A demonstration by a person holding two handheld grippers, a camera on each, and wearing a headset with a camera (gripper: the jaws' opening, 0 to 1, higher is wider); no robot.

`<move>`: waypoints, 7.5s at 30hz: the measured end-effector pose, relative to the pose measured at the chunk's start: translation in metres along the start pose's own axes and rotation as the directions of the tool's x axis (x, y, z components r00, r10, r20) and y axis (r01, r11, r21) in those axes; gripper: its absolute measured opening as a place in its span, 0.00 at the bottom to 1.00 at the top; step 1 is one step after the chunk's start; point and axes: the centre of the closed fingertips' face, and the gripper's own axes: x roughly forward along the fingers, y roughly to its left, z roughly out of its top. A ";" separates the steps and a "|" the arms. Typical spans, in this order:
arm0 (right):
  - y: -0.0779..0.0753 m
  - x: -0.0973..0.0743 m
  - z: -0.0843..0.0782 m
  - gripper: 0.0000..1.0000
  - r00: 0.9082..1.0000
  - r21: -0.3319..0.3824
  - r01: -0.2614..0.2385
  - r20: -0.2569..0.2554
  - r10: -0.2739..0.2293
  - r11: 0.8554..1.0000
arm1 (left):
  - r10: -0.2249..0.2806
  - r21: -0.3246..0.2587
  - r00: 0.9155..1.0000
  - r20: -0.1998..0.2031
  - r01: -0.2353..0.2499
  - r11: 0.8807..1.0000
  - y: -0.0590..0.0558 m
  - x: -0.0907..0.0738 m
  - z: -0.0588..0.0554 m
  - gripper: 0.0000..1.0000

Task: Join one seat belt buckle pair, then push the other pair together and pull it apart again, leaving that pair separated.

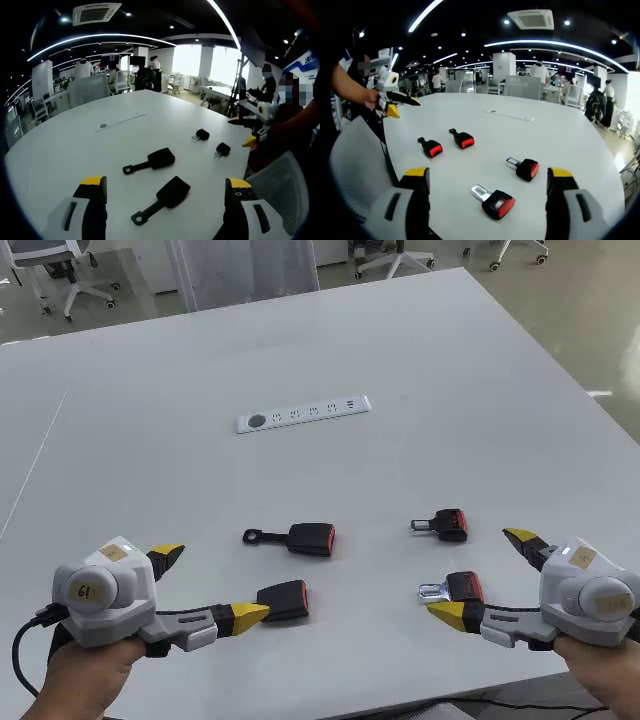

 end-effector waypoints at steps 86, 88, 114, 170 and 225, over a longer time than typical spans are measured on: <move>0.011 0.001 -0.006 0.96 0.994 -0.008 -0.103 -0.039 0.102 0.995 | -0.074 0.088 0.996 -0.039 0.078 0.993 -0.004 0.012 -0.002 1.00; 0.010 0.002 -0.005 0.96 0.993 -0.007 -0.109 -0.038 0.109 0.994 | -0.087 0.098 0.995 -0.042 0.090 0.991 -0.006 0.013 -0.002 1.00; -0.001 0.010 -0.028 0.93 0.964 -0.017 -0.236 -0.131 0.232 0.972 | -0.183 0.183 0.971 -0.154 0.210 0.960 -0.009 0.045 -0.024 0.94; 0.002 0.023 -0.084 0.65 0.778 -0.071 -0.548 -0.410 0.477 0.833 | -0.321 0.303 0.836 -0.445 0.478 0.824 -0.006 0.110 -0.103 0.56; 0.016 0.059 -0.071 0.33 0.741 -0.161 -0.650 -0.349 0.573 0.743 | -0.317 0.419 0.769 -0.555 0.588 0.692 -0.001 0.110 -0.106 0.33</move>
